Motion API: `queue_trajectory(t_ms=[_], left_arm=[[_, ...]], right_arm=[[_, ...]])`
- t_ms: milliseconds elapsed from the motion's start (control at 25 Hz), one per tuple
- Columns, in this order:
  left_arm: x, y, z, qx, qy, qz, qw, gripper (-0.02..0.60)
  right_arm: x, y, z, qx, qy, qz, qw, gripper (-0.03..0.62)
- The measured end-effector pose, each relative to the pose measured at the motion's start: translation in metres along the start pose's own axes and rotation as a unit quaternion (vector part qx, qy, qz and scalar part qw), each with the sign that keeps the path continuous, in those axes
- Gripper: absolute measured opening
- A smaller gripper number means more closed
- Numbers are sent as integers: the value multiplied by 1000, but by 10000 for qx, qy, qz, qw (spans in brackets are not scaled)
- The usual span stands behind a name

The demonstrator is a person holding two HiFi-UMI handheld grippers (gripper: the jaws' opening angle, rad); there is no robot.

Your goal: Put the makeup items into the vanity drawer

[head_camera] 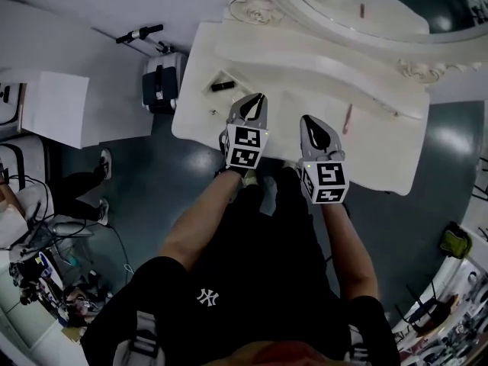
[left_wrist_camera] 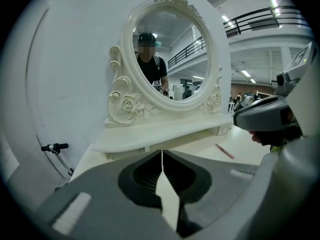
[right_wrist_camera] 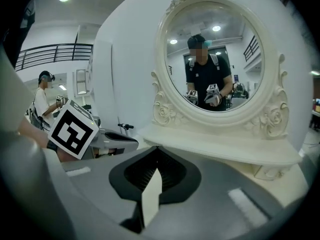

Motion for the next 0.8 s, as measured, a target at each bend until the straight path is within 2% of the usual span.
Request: queue_trajectory(t_ms=[400,800], left_arm=[[77,-7,26,23,590,196,9981,0],[145,0,67,-189,1208,353,9919,0]], right_arm=[[56,32,-28,-128,462,315,9984,25],[114,72,-36,-477,809,584,9939,26]])
Point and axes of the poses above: the fingertips, and each gripper's own axes: z forward along the fingers, x to its right, y out of its underside, the point moved 3 cm from there along -z, backward along the fingers, and after that the axes turned 1 degree about z, right-handed, at the moved point
